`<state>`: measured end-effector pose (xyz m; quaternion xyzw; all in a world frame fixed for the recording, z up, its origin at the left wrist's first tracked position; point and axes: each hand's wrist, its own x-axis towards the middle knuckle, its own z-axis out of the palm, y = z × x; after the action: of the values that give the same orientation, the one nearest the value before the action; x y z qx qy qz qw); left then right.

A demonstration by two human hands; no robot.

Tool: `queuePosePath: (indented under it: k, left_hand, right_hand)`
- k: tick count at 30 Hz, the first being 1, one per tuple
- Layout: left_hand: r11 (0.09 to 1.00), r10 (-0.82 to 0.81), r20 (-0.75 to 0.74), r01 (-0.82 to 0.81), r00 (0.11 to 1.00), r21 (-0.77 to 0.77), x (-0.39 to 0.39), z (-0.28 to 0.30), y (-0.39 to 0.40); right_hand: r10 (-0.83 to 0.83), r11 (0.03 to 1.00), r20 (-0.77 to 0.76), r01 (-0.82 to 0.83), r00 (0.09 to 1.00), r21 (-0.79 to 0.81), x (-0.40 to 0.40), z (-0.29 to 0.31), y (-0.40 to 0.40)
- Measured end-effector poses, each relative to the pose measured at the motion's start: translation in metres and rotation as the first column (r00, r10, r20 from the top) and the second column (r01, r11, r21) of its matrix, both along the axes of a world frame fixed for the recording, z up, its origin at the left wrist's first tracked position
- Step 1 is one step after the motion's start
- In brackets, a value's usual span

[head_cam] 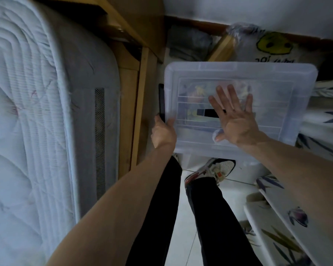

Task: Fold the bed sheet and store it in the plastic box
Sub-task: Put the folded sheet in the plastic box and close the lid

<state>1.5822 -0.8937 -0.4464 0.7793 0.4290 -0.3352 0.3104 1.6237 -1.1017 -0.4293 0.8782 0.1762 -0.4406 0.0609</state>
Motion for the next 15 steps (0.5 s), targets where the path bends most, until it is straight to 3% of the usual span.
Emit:
queuePosePath:
  k: [3, 5, 7, 9, 10, 12, 13, 15]
  left_hand:
    - [0.984, -0.103, -0.041, 0.108, 0.994, 0.144, 0.005, 0.002, -0.005]
    - [0.961, -0.193, -0.020, 0.193, 0.981, 0.199, 0.005, 0.007, -0.007]
    - [0.885, -0.414, 0.088, 0.378, 0.906, 0.271, -0.001, 0.014, -0.013]
    - [0.689, -0.721, 0.210, 0.654, 0.660, 0.313, -0.004, 0.020, -0.025]
    - [0.604, -0.796, 0.256, 0.750, 0.548, 0.270, -0.002, 0.020, -0.035]
    - [0.393, -0.903, 0.277, 0.891, 0.328, 0.226, 0.005, 0.019, -0.061]
    - [0.252, -0.953, 0.237, 0.933, 0.191, 0.259, 0.010, 0.018, -0.077]
    - [0.060, -0.988, 0.151, 0.959, 0.019, 0.276, 0.019, 0.014, -0.110]
  right_hand:
    - [-0.010, 1.000, -0.023, 0.010, 1.000, 0.013, 0.004, 0.006, 0.000]
    - [-0.057, 0.991, 0.005, 0.056, 0.998, 0.124, 0.005, 0.013, 0.001]
    - [-0.281, 0.910, 0.052, 0.249, 0.958, 0.332, 0.000, 0.022, -0.008]
    - [-0.639, 0.692, 0.132, 0.492, 0.758, 0.528, -0.010, 0.033, -0.035]
    - [-0.780, 0.584, 0.210, 0.565, 0.590, 0.583, -0.018, 0.037, -0.055]
    - [-0.909, 0.403, 0.345, 0.696, 0.232, 0.595, -0.036, 0.040, -0.102]
    - [-0.931, 0.309, 0.344, 0.769, 0.123, 0.560, -0.043, 0.037, -0.126]
    - [-0.989, 0.093, 0.144, 0.892, 0.032, 0.441, -0.050, 0.027, -0.162]
